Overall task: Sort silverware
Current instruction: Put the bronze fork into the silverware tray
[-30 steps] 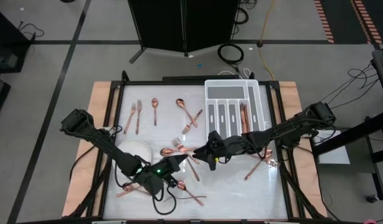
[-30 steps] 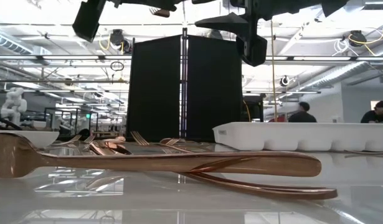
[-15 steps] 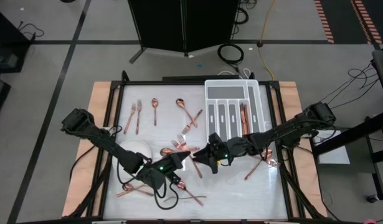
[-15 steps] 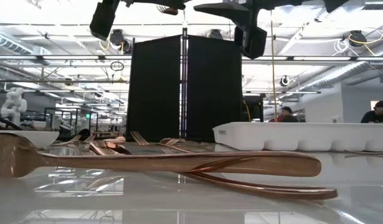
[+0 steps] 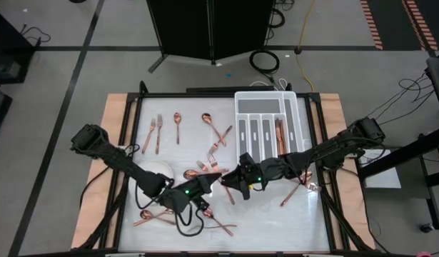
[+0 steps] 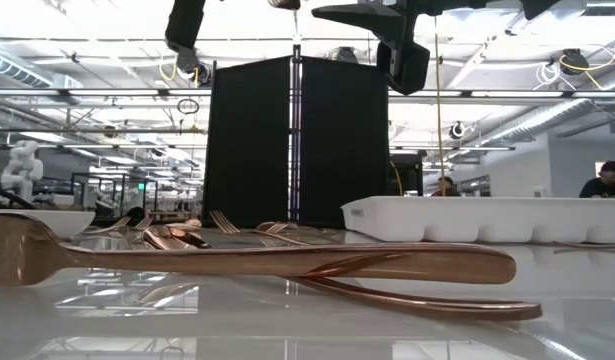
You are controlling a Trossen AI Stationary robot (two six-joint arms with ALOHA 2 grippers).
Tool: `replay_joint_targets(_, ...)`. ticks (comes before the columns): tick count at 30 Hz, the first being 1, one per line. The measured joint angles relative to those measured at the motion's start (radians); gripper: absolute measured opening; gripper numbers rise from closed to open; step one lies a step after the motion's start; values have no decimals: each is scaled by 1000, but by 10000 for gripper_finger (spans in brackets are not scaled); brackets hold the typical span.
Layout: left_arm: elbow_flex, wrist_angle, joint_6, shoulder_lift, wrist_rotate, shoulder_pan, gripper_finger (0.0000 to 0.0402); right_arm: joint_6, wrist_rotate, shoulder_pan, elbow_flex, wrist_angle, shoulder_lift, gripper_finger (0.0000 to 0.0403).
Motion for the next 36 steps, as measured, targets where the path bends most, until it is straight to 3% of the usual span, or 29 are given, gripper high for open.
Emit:
replay_joint_targets(6,0,1,-3,0,0,18,1,-30,4,-1,0,-3,0,108)
replay_joint_targets(11,0,-13,-1,0,0,17,1,-93,6,0,0,-2,0,27)
replay_joint_targets(14,0,-43,1,0,11,16,6,-122,3,-1,-1,-15,0,10)
replay_joint_targets(19,1,-61,-3,-2,87,22,49,-132,0,-2,-3,-25,2,3)
replay_joint_targets(24,2,-62,-52,-2,82,25,115,-154,56,-7,-2,3,-4,1)
replay_joint_targets(27,2,-63,-176,-2,13,23,148,-171,61,-27,-1,3,-21,1)
replay_joint_targets(31,1,-163,-454,-15,-99,22,169,-186,113,-56,-1,-116,-87,1)
replay_joint_targets(34,1,-371,-718,-54,-84,21,170,-183,157,-83,-1,-268,-144,1)
replay_joint_targets(36,0,-539,-916,-87,-13,30,171,-164,195,-103,-1,-362,-188,0)
